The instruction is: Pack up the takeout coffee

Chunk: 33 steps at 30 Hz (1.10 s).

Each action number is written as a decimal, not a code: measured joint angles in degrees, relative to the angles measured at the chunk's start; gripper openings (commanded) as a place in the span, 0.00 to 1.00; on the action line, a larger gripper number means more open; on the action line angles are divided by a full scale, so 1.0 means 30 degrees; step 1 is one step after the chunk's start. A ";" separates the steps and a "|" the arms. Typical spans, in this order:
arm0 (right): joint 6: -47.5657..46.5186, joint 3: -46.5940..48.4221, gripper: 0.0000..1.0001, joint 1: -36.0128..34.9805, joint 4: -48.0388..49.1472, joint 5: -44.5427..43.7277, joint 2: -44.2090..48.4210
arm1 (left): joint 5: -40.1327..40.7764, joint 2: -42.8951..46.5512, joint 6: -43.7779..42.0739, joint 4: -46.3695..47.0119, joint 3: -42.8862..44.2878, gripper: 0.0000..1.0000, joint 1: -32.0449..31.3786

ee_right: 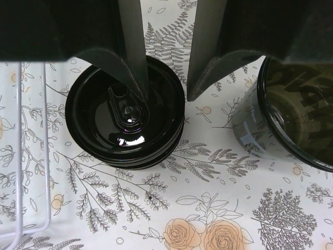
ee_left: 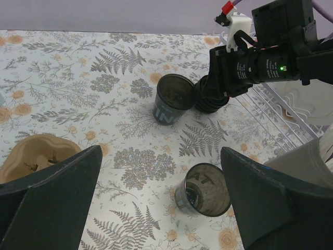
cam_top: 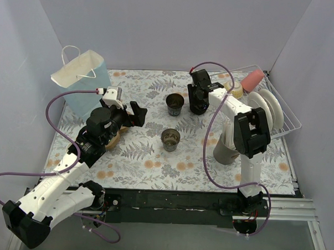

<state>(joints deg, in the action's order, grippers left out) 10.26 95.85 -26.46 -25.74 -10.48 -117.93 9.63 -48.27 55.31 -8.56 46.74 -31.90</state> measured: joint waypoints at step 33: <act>0.0364 0.0306 0.20 0.0029 -0.0474 0.0510 0.0379 | -0.0146 -0.0160 -0.0015 0.0000 0.0000 0.98 0.0000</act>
<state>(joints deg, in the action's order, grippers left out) 11.35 96.77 -26.37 -27.16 -8.95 -116.79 9.19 -48.75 55.27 -8.56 46.74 -31.90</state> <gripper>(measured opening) 0.206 0.982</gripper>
